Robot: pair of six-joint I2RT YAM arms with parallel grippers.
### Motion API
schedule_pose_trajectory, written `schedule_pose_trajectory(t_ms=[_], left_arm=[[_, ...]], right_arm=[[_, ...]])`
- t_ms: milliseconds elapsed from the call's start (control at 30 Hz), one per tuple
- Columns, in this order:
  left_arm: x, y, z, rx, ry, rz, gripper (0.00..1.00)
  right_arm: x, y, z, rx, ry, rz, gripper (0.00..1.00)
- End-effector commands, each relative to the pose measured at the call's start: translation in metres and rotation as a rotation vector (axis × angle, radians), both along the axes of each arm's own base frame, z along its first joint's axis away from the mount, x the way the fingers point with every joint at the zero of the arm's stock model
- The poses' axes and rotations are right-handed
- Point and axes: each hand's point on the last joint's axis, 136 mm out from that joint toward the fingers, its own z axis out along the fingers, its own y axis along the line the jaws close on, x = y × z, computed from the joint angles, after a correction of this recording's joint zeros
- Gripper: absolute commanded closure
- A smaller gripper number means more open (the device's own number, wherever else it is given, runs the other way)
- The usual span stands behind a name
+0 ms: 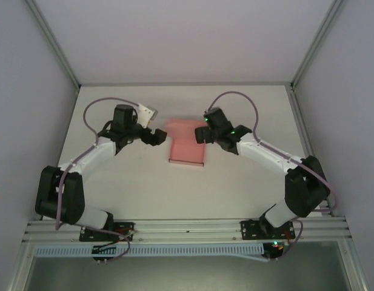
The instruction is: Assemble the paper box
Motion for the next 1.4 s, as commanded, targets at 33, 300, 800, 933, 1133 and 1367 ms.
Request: schedule_pose_trajectory(t_ms=[33,300,800,933,1133,1367], left_arm=[[0.007,-0.024,-0.005,0.038,0.016,-0.190,0.12],[0.012,-0.040,-0.022,0.062,0.062,-0.304,0.30],[0.019,-0.056,-0.021,0.152,0.033,-0.206,1.00],[0.031,-0.051,-0.006,0.202,-0.021,0.017,1.00],[0.036,-0.043,0.023,0.075,-0.039,0.307,1.00],[0.044,-0.045,0.030,-0.172,-0.058,0.453,1.00]], right_arm=[[0.007,0.015,0.006,0.083,-0.008,0.273,0.16],[0.019,0.013,-0.011,0.095,0.074,0.366,0.40],[0.019,0.001,-0.008,0.017,0.061,0.315,0.94],[0.028,0.001,0.007,-0.044,-0.033,0.218,0.97],[0.055,-0.001,0.035,0.001,-0.201,-0.084,1.00],[0.074,0.011,0.041,0.319,-0.313,-0.313,1.00]])
